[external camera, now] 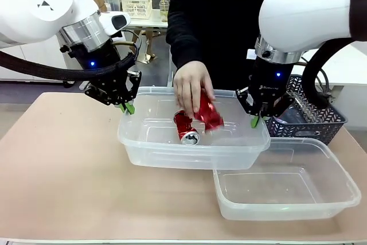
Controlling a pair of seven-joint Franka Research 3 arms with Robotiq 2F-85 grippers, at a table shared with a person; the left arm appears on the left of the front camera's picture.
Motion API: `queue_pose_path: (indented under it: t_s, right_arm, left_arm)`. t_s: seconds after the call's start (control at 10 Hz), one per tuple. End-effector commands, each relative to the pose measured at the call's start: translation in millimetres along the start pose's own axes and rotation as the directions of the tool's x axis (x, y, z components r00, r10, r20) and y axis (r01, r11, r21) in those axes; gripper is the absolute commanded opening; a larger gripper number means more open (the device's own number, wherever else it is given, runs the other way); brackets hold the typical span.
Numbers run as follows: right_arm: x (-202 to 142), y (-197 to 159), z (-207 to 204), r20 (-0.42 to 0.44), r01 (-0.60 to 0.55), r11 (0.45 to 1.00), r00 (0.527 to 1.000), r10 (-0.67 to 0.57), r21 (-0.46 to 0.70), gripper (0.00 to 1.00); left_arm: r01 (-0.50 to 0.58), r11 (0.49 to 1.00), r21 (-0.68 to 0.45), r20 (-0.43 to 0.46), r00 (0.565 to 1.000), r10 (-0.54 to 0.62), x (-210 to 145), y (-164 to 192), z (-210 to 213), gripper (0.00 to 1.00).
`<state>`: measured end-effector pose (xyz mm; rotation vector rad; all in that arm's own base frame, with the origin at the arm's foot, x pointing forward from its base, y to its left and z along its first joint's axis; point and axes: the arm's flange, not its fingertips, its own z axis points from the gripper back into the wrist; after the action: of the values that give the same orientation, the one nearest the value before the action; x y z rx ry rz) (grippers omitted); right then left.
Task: Sort the waste into each basket.
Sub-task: Offer the picked Organizing box to the human.
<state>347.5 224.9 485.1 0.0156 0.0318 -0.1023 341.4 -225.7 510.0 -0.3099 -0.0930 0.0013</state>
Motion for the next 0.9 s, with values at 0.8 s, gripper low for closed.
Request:
queue_pose_path:
  t_s: [0.8]
  right_arm:
    - [1.2, 2.0, 5.0, 0.005, -0.004, 1.000, 1.000, 0.004, -0.007, 0.06]
  left_arm:
    - [0.001, 1.000, -0.011, 0.012, 1.000, -0.001, -2.3, -2.6, 4.9, 0.09]
